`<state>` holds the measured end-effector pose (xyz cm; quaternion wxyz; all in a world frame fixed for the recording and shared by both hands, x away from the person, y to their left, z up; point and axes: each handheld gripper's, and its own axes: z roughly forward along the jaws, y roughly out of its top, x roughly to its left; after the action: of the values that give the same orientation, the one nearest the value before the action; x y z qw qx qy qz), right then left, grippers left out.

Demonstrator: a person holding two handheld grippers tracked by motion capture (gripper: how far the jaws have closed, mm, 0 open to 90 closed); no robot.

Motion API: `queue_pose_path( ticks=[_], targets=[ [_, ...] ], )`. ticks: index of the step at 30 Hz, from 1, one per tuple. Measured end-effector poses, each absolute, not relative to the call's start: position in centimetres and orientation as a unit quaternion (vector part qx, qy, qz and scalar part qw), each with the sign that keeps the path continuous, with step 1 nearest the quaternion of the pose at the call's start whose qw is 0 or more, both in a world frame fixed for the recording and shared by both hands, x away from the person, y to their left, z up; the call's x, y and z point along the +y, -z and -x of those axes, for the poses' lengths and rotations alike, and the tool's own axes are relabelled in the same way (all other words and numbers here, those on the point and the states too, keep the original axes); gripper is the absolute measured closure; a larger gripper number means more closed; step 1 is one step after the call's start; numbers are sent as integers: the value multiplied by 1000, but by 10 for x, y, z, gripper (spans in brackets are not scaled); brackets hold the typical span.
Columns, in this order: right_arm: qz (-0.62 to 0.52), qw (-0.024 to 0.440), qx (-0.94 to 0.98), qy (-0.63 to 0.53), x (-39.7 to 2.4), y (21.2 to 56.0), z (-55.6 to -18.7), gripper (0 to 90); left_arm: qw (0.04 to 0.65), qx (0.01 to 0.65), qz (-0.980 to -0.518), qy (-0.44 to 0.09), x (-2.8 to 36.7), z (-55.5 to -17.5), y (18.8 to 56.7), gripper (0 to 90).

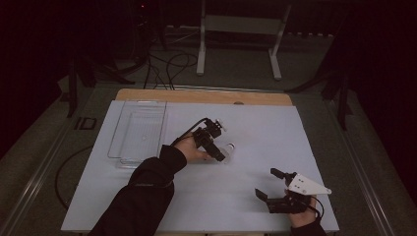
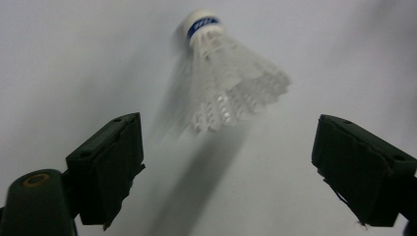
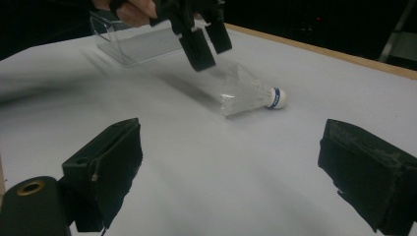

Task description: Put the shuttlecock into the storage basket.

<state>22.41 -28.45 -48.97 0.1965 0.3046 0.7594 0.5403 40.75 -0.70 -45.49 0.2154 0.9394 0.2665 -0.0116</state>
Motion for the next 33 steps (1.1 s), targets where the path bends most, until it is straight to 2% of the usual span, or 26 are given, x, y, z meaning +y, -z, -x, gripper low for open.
queue_pose_path(
  ticks=[12, 21, 32, 33],
  targets=[
    [-302, 195, 761, -540, -284, 490, -225, 93, 193, 286, -939, 2, -11, -420, 475, 284],
    [-300, 195, 762, -540, -284, 490, -225, 94, 202, 267, -942, -2, -23, -423, 481, 375],
    [-300, 193, 762, -541, -284, 490, -225, 94, 200, 264, -944, 6, -28, -427, 488, 639],
    [-301, 193, 761, -541, -284, 490, -225, 94, 200, 262, -944, 8, -30, -427, 488, 639]
  ],
)
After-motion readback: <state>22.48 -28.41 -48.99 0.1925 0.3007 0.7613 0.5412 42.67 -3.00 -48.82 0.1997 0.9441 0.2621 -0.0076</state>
